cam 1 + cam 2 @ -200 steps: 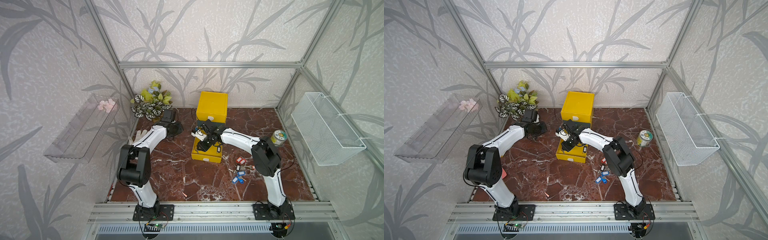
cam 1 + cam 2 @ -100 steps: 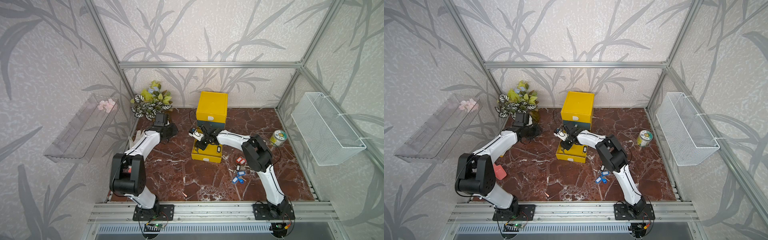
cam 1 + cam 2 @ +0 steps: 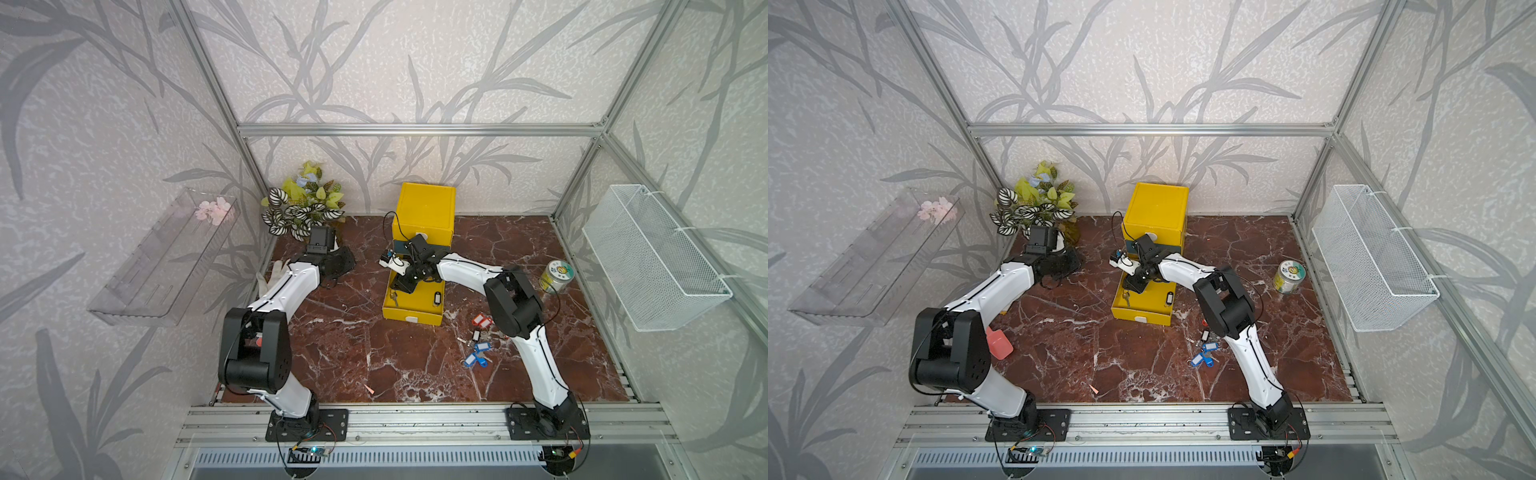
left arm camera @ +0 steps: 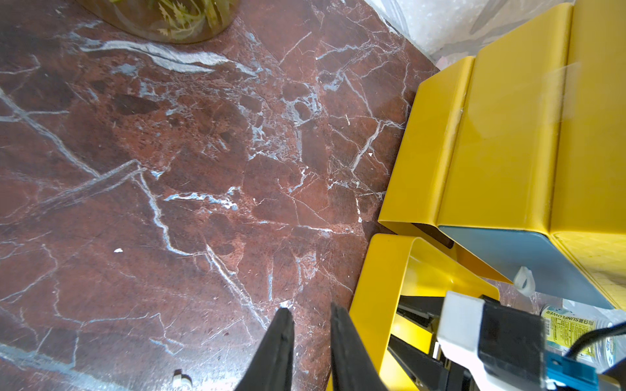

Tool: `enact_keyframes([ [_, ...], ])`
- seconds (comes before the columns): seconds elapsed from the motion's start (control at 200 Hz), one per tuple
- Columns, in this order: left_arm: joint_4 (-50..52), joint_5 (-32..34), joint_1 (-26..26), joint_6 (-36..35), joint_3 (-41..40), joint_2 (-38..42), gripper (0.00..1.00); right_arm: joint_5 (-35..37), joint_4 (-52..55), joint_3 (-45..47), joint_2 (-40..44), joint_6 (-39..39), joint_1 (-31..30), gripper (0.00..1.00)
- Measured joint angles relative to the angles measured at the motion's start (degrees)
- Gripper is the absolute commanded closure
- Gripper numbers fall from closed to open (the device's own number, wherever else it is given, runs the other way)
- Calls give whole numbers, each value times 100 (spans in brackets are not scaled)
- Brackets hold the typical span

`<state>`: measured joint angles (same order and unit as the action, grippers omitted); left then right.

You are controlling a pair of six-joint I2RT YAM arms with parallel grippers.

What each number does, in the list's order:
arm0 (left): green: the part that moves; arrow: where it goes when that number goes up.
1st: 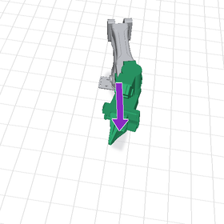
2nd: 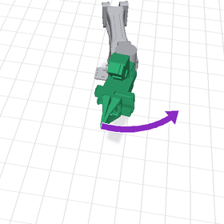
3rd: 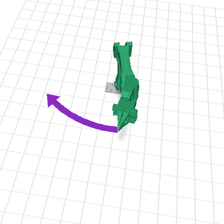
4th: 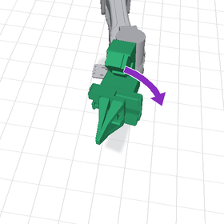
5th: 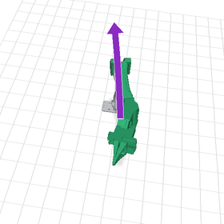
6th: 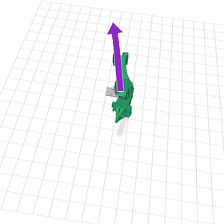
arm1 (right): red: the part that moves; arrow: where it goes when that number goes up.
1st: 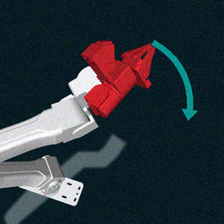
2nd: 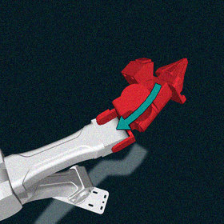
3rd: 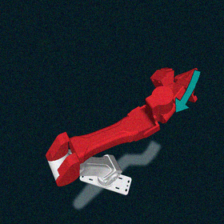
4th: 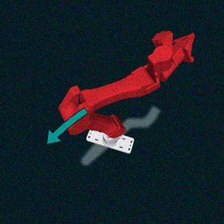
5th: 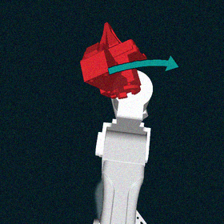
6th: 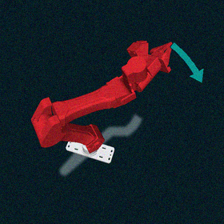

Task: Take the keys out of the drawer
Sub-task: Pick up the key from the drawer.

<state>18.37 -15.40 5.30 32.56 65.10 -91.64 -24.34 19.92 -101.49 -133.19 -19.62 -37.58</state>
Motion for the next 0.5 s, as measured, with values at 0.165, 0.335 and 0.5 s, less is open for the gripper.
enact_keyframes([
  [0.165,2,-2,0,-4,-2,0,76,-63,98,0,-17,9,-48,69],
  [0.335,7,0,2,-7,-101,42,76,240,157,0,-17,39,-118,73],
  [0.5,15,2,22,-44,-184,94,76,542,133,0,-15,103,-166,82],
])
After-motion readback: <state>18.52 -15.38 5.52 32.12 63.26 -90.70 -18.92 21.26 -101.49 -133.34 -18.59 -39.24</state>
